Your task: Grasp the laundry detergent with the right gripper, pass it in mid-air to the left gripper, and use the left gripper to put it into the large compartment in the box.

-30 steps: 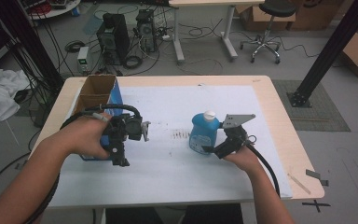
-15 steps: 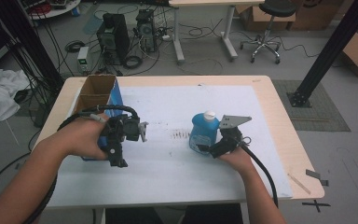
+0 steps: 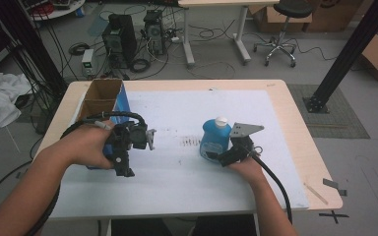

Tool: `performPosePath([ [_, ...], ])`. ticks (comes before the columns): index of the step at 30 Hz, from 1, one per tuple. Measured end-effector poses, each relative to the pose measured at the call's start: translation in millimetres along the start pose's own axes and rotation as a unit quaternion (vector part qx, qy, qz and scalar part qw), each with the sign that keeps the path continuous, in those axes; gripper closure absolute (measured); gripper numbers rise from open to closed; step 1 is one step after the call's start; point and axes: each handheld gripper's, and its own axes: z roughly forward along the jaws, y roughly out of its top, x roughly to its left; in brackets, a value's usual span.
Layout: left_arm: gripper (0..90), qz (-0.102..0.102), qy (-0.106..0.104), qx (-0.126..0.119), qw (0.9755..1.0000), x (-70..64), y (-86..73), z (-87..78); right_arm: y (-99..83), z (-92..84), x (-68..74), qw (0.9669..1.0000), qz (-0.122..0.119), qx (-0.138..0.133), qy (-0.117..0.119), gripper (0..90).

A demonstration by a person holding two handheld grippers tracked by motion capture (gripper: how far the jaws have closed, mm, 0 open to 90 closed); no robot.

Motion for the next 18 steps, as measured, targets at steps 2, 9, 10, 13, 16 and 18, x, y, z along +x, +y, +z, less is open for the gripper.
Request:
performPosePath([
  [2, 0.1, 0.000, 0.001, -0.001, 1.0000, 0.0, -0.4, 0.2, -0.5, 0.3, -0.1, 1.0000, 0.001, -0.001, -0.001, 2.1],
  [9, 0.1, 0.000, 0.002, 0.001, 1.0000, -0.4, -1.0, -0.2, -3.1, -0.9, -0.8, 1.0000, 0.001, -0.004, -0.006, 3.7],
  [10, 0.1, -0.001, 0.002, 0.000, 1.0000, -0.5, -1.0, 0.2, -4.3, -0.7, -0.9, 1.0000, 0.002, -0.003, -0.006, 4.6],
  [13, 0.1, 0.000, 0.002, 0.002, 1.0000, -0.9, -0.4, 0.6, -5.6, -0.3, -0.7, 1.0000, 0.003, -0.003, -0.006, 6.9],
  [16, 0.1, 0.000, 0.003, 0.002, 1.0000, -0.9, -0.2, 0.9, -6.0, 0.1, -0.1, 0.9999, 0.000, -0.004, -0.010, 9.5],
  [18, 0.1, 0.000, 0.003, 0.002, 1.0000, -0.8, -0.1, 0.8, -6.0, 0.2, -0.3, 1.0000, 0.001, -0.006, -0.008, 11.3],
])
